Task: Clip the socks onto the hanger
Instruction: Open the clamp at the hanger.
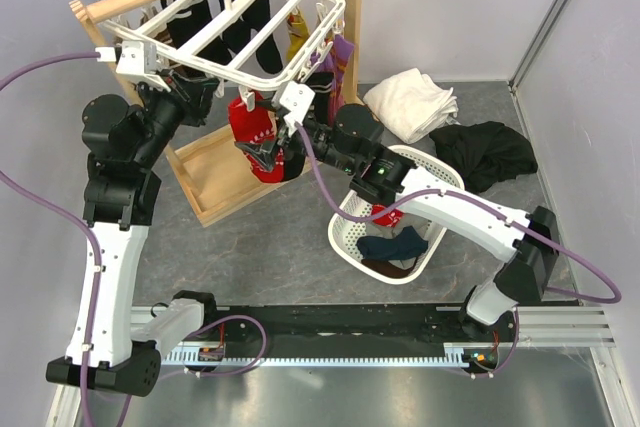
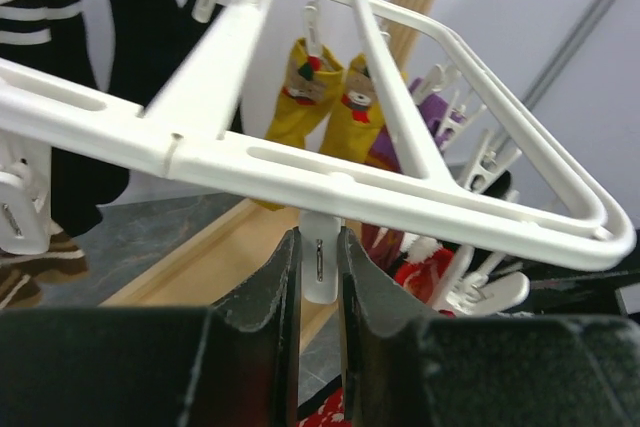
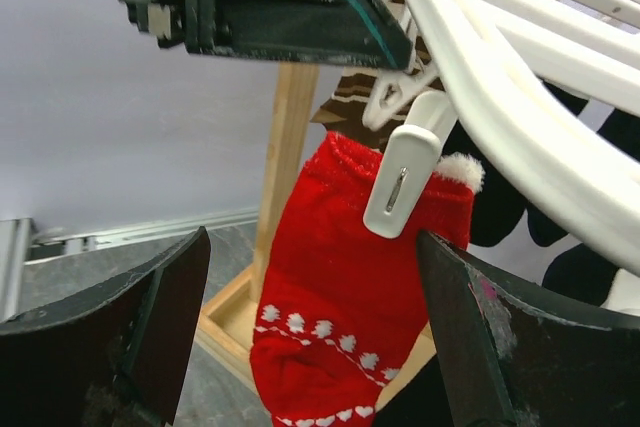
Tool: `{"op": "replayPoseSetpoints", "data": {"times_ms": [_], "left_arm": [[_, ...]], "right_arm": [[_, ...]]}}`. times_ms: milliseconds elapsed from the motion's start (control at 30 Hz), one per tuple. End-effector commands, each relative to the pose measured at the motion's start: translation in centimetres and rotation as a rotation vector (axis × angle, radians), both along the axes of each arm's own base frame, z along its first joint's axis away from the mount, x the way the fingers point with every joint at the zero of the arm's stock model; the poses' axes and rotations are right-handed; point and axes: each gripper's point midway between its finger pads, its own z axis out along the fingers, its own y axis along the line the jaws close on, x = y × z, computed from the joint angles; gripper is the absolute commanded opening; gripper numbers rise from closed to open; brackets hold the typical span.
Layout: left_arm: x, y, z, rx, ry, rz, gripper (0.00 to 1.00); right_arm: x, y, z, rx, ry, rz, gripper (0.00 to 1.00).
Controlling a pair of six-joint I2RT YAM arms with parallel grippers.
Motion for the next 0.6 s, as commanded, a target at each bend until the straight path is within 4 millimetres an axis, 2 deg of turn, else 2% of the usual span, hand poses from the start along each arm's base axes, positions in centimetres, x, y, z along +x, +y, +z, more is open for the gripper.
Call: {"op": "replayPoseSetpoints", "data": {"times_ms": [0,267,333,367,433,467,500,567], "left_arm": [[-2.9,-2.4,2.1,0.002,-0.056,-0.154,0.07],[-4.5,-3.7,1.9,-0.013,-0.037,-0.238,0.02],[-4.8,-3.8,2.1,-0.017,-0.039,-0.245,0.02],[-5.0,-3.8,2.2,-0.02,-0.041,-0.242,0.02],[-5.4,-3.9,2.4,-0.025,-0.044,-0.25,0.02],[-5.7,-3.9,2.6,-0.027,-0.05,-0.257,0.02],[-5.8,-4.0,2.6,-0.031,-0.049,-0.262,0.02],[-6.3,-4.2,2.7,-0.034,-0.054,-0.281,0.02]], "right_arm": [[-3.9,-1.8,4.8,0.102,0.015,0.128,0.9],[-8.3,-2.2,6.8,0.156,0.109,0.342,0.9],[-8.6,-1.6,6.7,0.152,0.133,0.378,0.89],[-8.9,-1.5,7.4,0.161,0.126,0.396,0.89],[-8.8,-0.5,6.6,0.145,0.15,0.426,0.88],[-8.5,-0.4,7.2,0.155,0.148,0.428,0.88],[-7.8,0.3,6.4,0.148,0.167,0.429,0.87],[-6.6,0.1,7.0,0.202,0.207,0.426,0.85]]}}
